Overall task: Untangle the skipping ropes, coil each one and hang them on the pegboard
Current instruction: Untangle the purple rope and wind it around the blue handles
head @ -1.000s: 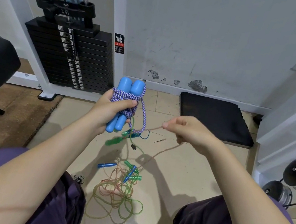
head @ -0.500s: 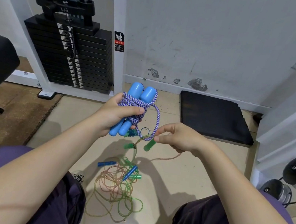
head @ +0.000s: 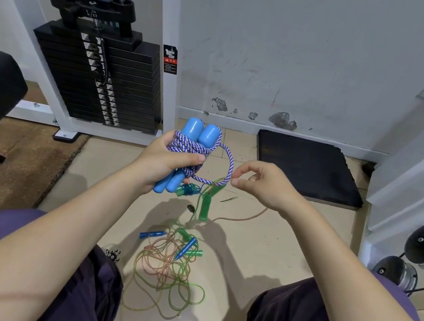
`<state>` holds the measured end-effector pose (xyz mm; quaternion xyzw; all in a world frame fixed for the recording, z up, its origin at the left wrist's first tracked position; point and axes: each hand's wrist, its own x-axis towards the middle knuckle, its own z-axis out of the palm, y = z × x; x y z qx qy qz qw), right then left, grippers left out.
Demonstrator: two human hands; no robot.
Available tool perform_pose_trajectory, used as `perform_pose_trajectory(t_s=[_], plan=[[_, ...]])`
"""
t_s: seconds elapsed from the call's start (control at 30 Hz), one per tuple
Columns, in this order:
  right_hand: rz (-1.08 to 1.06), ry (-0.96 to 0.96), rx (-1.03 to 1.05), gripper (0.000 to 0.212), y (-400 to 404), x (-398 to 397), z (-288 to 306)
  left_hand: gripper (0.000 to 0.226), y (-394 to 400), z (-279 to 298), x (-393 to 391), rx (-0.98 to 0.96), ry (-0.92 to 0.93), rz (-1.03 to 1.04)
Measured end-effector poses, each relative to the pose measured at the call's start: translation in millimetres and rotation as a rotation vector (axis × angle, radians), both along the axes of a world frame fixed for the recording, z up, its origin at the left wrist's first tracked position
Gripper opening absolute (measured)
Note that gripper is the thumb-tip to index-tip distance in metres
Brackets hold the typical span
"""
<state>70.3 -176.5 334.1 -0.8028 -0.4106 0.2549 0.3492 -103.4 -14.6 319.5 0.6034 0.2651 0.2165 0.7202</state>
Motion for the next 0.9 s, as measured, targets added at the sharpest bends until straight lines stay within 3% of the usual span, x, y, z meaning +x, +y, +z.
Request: perform_pose_trajectory(t_s=[0.2,0.43,0.53,0.7,0.77,0.83,0.9], plan=[[-0.233,-0.011,0.092,0.014,0.2,7.5,0.8,0.041,2.3,2.1,-2.4,0.088,0.034,0.035],[-0.140,-0.003,-0.054,0.009,-3.0,9.8,-0.4,0.034,1.8,3.2,-3.0,0.085,0.025,0.028],[-0.152,-0.140,-0.123,0.014,-2.4,10.6,-3.2,0.033,0.9,3.6,-2.5,0.086,0.004,0.032],[-0.370,-0.381,-0.194,0.013,-0.4,13.3,-6.4,0.033,-0.2,1.3,-0.5,0.084,0.008,0.043],[-0.342,-0.228,-0.127,0.013,1.4,11.1,-6.5,0.034,-1.0,2.0,0.0,0.058,-0.006,0.035],[-0.281,0.059,-0.030,0.012,2.3,4.0,-4.7,0.033,-1.2,3.1,0.3,0.012,-0.031,0.012],[-0.232,0.171,-0.007,0.011,2.3,-0.1,-5.2,0.034,-1.7,3.1,0.4,-0.011,-0.040,-0.003]])
